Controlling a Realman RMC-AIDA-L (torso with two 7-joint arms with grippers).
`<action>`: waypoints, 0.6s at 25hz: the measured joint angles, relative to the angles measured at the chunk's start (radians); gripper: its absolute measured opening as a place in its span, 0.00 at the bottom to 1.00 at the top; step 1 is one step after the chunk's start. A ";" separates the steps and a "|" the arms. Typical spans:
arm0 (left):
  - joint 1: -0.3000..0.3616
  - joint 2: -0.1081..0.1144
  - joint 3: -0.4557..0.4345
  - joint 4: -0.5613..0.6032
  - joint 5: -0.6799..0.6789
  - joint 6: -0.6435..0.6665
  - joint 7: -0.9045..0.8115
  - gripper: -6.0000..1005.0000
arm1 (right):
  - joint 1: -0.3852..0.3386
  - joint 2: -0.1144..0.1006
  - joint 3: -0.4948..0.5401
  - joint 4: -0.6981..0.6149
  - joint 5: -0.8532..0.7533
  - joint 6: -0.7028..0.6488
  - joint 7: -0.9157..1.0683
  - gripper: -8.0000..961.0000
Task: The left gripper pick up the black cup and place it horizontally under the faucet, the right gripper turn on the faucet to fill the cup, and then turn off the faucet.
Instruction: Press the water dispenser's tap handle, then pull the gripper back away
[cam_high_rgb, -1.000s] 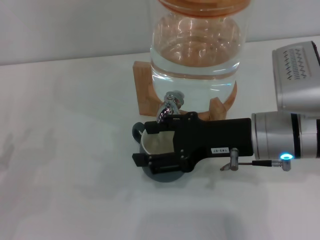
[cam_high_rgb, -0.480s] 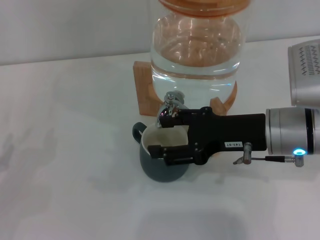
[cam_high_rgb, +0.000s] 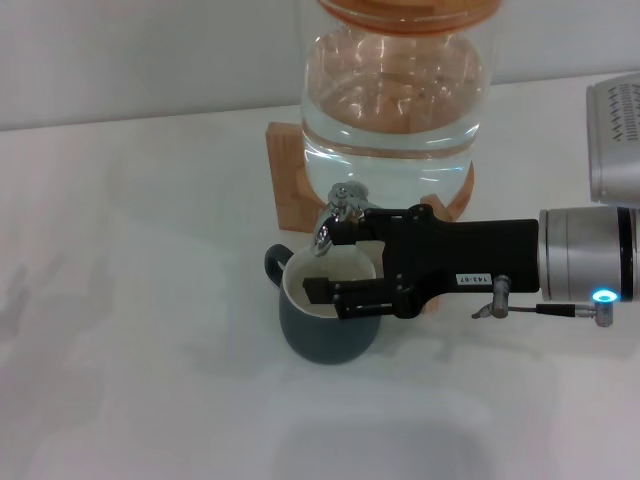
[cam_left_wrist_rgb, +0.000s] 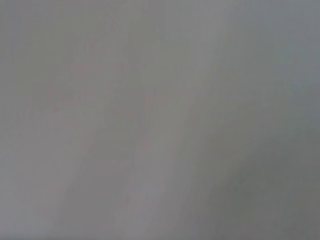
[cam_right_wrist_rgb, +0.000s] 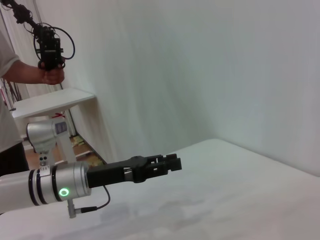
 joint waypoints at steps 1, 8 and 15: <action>0.000 0.000 0.000 0.000 0.000 -0.002 0.000 0.49 | 0.002 0.000 0.001 0.002 0.001 -0.002 0.000 0.82; 0.000 0.000 0.000 0.000 0.000 -0.005 0.000 0.49 | 0.007 0.000 0.005 0.010 0.006 -0.002 -0.006 0.81; 0.000 0.001 0.000 0.000 -0.005 -0.005 0.000 0.48 | 0.003 0.000 0.035 0.002 0.009 0.119 -0.011 0.81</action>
